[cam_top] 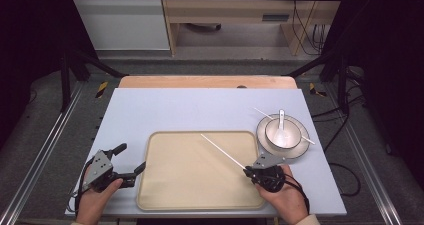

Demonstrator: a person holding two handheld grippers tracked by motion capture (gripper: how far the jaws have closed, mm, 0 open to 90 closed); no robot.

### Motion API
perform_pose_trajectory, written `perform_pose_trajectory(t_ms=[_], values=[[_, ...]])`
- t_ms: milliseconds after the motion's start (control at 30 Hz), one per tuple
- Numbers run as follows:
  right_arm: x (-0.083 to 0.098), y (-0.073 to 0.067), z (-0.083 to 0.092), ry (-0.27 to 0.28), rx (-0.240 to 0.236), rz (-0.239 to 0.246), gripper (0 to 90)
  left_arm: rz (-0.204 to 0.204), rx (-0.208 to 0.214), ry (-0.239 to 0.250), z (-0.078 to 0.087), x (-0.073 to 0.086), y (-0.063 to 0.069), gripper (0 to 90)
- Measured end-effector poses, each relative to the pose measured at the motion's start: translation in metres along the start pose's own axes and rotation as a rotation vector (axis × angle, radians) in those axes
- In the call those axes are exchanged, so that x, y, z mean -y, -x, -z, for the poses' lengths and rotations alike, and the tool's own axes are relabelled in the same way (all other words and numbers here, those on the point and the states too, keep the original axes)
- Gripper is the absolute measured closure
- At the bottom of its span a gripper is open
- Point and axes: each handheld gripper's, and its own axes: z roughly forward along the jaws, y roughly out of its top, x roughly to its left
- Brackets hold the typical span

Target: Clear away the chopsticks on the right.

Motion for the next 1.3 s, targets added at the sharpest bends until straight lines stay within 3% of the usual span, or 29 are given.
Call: perform_pose_trajectory(t_ms=[500, 1300], values=[[0.006, -0.014, -0.009, -0.036, -0.01, -0.029, 83.9, -0.003, 0.001, 0.002, 0.0, 0.0, 0.0, 8.0], [0.009, -0.02, -0.014, -0.047, -0.013, -0.053, 83.4, -0.004, 0.004, -0.001, 0.0, 0.0, 0.0, 8.1]])
